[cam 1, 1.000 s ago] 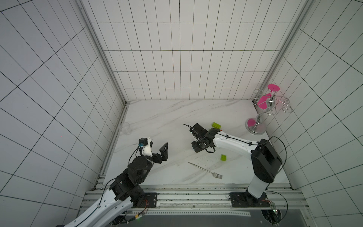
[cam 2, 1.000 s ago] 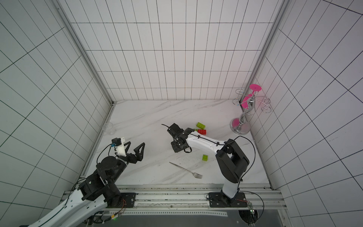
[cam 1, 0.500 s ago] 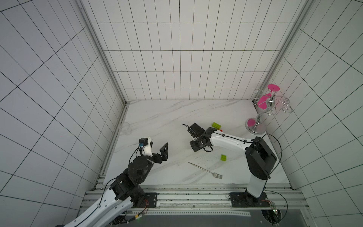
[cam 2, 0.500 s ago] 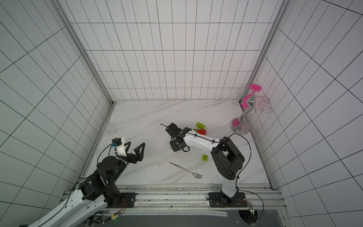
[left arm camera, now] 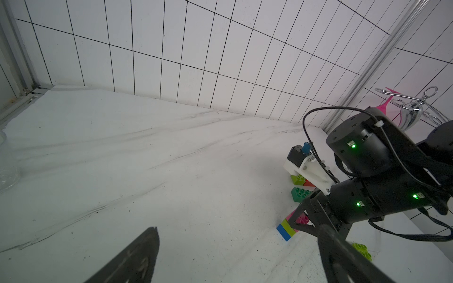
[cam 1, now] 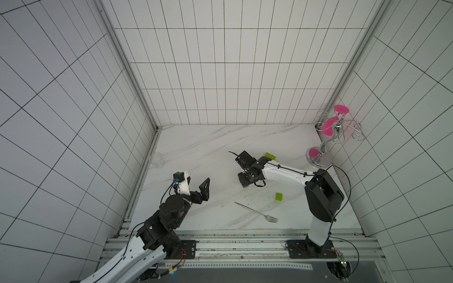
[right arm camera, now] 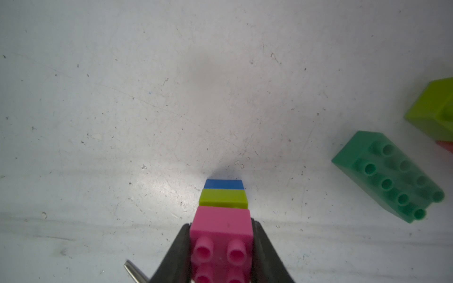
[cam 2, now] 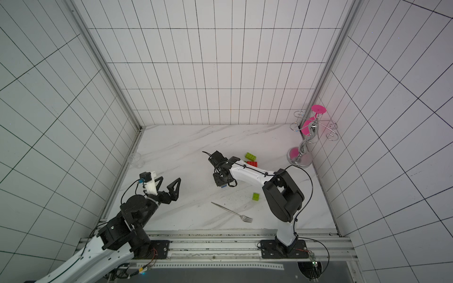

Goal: Assemble a spoon with lego
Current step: Assemble the lego brick with the lego brick.

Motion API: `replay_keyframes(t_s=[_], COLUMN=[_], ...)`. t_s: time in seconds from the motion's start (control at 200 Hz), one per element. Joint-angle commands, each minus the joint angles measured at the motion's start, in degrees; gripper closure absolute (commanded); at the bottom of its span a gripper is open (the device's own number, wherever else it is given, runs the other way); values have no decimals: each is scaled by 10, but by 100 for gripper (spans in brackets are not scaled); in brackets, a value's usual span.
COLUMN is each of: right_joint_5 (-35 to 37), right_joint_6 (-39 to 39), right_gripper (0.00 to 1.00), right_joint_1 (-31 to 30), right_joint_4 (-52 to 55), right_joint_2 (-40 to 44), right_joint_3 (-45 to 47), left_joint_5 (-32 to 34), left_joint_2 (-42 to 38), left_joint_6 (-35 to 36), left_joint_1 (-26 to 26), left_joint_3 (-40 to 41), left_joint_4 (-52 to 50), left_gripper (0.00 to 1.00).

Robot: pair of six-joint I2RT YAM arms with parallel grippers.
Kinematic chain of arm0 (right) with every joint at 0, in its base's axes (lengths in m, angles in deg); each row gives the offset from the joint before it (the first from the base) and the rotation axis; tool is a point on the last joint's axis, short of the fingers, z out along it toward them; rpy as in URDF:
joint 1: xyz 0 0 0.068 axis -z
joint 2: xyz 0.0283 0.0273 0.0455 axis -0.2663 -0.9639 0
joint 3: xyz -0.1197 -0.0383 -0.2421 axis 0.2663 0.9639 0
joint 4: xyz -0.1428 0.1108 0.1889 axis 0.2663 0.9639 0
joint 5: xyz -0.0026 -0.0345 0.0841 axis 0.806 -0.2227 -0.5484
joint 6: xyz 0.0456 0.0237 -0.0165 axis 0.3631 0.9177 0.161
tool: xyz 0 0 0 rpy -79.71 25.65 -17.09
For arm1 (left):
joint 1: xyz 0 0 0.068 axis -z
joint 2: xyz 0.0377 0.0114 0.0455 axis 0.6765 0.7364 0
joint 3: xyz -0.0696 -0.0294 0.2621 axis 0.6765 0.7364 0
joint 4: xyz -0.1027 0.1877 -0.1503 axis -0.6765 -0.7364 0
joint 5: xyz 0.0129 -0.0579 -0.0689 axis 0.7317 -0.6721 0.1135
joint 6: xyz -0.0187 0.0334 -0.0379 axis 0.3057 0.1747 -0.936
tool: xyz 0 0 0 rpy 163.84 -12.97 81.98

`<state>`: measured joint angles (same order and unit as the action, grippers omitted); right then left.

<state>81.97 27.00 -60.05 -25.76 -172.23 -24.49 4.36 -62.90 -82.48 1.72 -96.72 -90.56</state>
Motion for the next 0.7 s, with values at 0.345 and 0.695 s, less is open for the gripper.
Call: replay_keyframes(t_s=[0.345,0.695], right_joint_5=[-47,24], right_joint_6=[27,177], right_gripper=[75,73], right_joint_1=[5,-9], right_joint_4=[33,33], right_joint_2=[-76,-80], right_joint_3=[4,10], left_joint_5=[-6,-5], left_joint_2=[-14,-24], left_joint_6=[-3,-6], left_joint_1=[2,2], left_joint_3=[2,4], left_joint_4=[-6,-8], left_gripper=[1,1])
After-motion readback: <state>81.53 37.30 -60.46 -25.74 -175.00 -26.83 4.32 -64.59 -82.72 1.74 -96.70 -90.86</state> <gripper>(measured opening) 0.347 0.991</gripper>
